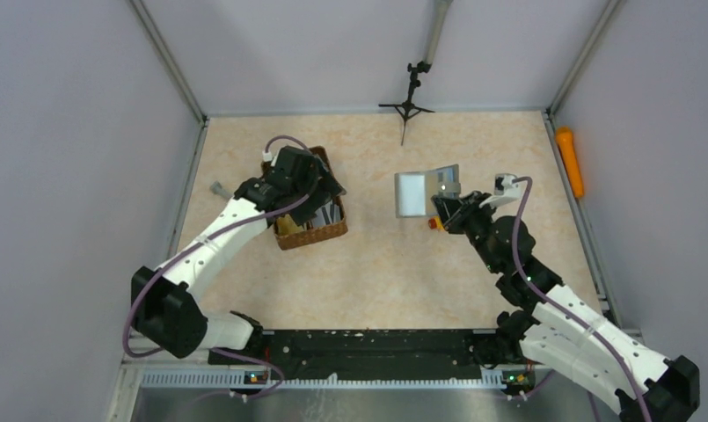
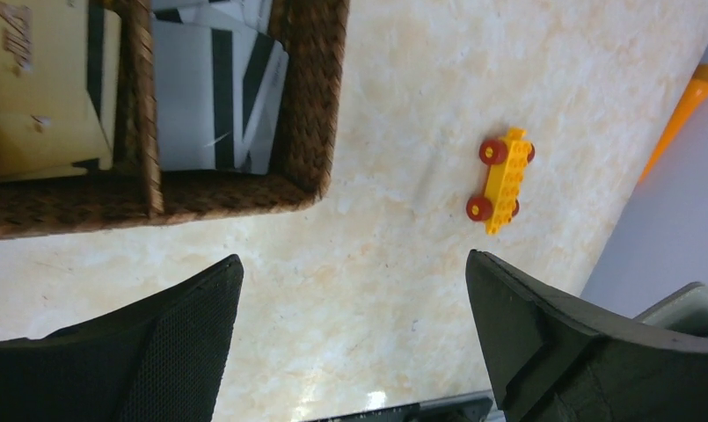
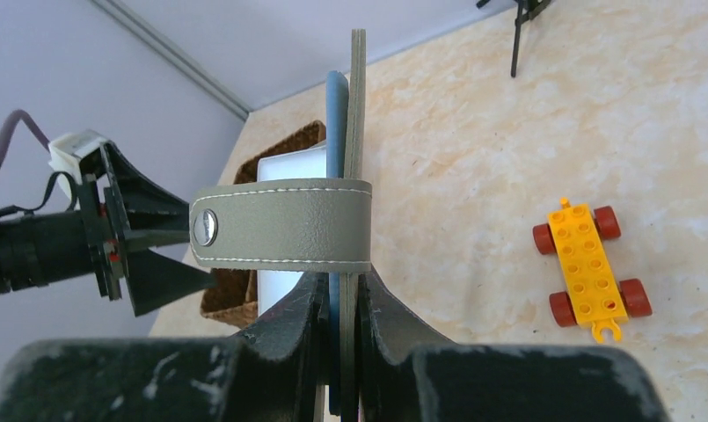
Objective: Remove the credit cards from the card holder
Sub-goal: Remove the credit card from the card holder.
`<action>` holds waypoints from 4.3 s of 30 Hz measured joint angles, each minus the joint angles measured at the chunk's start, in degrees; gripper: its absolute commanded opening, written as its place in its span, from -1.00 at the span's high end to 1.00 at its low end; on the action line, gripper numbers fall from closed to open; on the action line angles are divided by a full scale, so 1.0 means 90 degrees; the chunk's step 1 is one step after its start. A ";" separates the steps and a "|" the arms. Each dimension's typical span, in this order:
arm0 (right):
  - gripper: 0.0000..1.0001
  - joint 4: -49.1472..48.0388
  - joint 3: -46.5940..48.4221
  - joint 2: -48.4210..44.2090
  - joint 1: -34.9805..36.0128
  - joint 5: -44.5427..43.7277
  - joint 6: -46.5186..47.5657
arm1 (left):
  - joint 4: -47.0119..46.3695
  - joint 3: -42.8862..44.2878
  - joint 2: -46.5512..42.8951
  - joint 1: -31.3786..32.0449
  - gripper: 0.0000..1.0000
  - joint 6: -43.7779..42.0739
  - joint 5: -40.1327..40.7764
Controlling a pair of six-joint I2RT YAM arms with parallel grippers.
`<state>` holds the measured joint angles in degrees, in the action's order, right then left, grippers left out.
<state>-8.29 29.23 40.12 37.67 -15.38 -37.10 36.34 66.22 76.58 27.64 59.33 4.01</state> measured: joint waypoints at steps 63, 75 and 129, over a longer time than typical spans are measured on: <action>0.92 0.0629 -0.0410 -0.1190 0.0000 -0.0267 -0.0498 | -0.0906 -0.1219 -0.2885 0.1564 -0.97 0.0058 0.1151; 1.00 -0.1348 -0.1855 -0.0527 -0.0002 0.1367 -0.2208 | -0.3575 -0.3048 -0.2778 0.0248 -0.97 -0.0816 -0.2790; 0.43 -0.0391 -0.1384 -0.0602 0.0758 0.1586 -0.1440 | -0.5700 -0.3791 -0.1537 0.0923 1.00 -0.0877 -0.4238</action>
<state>-11.81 16.78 34.70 44.49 -1.10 -50.06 -14.96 32.10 62.74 35.94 51.44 -34.13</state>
